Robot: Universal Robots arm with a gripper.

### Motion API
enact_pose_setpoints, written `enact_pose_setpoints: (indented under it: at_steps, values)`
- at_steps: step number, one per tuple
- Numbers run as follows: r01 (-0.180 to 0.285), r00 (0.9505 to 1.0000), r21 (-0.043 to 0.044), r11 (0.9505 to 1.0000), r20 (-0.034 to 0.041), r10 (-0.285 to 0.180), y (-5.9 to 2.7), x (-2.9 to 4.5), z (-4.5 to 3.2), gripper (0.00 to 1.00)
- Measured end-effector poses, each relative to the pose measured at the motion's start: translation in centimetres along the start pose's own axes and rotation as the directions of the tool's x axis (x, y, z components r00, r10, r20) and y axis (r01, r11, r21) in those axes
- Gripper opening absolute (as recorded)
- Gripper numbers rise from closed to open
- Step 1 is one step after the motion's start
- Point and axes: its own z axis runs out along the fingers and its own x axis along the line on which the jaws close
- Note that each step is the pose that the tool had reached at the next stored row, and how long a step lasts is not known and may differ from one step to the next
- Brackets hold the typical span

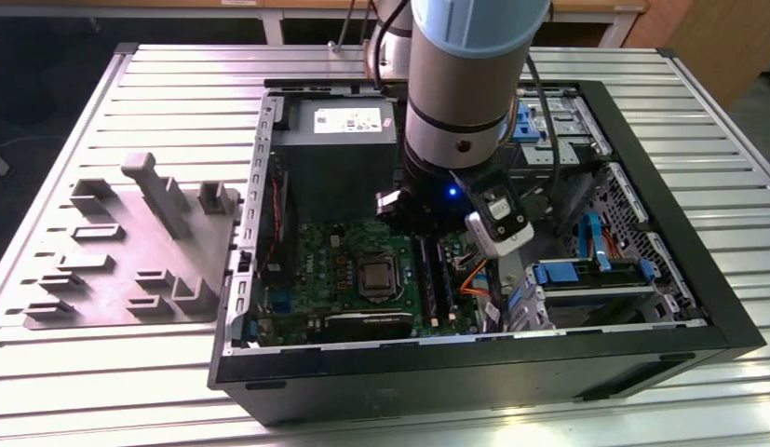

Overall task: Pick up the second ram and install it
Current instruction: 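Press down the second ram until it locks into place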

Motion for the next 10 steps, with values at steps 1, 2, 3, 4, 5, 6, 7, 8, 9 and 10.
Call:
enact_pose_setpoints:
  at_steps: [1,2,3,4,5,6,7,8,9,10]
  values:
    - [0.0,1.0,0.0,1.0,0.0,0.0,-0.19,-0.01,-0.01,0.1]
    - [0.0,1.0,0.0,1.0,0.0,0.0,-0.39,-0.01,-0.02,0.1]
    - [0.0,1.0,-0.0001,1.0,0.0,0.0,-0.62,-0.02,-0.03,0.1]
    - [0.0,1.0,0.0,1.0,0.0,0.0,-0.85,-0.03,-0.05,0.1]
    - [0.0,1.0,0.0,1.0,-0.0001,0.0,-1.08,-0.04,-0.07,0.1]
    - [0.0,1.0,0.0,1.0,0.0,0.0,-1.33,-0.05,-0.08,0.1]
    - [0.0,1.0,0.0,1.0,0.0,0.0,-1.56,-0.05,-0.09,0.1]
    - [0.0,1.0,-0.0001,1.0,0.0,0.0,-1.8,-0.06,-0.1,0.1]
    - [0.0,1.0,-0.0001,1.0,0.0,0.0,-2.04,-0.07,-0.12,0.1]
    - [0.0,1.0,0.0,1.0,0.0,0.0,-2.26,-0.08,-0.13,0.1]
